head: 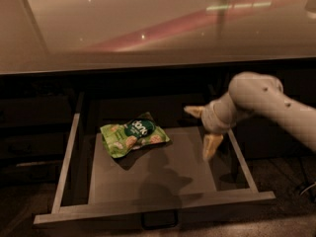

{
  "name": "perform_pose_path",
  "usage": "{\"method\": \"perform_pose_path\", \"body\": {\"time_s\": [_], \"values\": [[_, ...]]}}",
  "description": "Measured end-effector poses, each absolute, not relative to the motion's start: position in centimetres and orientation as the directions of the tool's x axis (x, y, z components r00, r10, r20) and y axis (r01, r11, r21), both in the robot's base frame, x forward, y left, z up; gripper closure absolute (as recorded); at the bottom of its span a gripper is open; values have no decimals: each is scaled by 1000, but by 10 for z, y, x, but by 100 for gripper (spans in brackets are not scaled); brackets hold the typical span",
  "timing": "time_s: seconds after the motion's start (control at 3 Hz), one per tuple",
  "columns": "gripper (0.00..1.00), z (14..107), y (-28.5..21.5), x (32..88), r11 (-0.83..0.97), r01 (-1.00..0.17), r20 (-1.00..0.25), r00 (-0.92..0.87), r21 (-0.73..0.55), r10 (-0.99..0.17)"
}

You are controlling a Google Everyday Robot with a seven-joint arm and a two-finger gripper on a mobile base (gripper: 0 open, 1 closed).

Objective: Open top drawer

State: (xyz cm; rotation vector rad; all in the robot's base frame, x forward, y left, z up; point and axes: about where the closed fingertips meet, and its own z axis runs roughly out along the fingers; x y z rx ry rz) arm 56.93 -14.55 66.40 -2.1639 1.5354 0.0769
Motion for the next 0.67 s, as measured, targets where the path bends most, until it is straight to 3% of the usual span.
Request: {"method": "perform_pose_path", "body": {"time_s": [0.33, 0.67], "values": [[0, 728, -119, 587, -297, -850, -295, 446, -435, -845], [0, 732, -119, 588, -298, -847, -291, 448, -440, -845]]}}
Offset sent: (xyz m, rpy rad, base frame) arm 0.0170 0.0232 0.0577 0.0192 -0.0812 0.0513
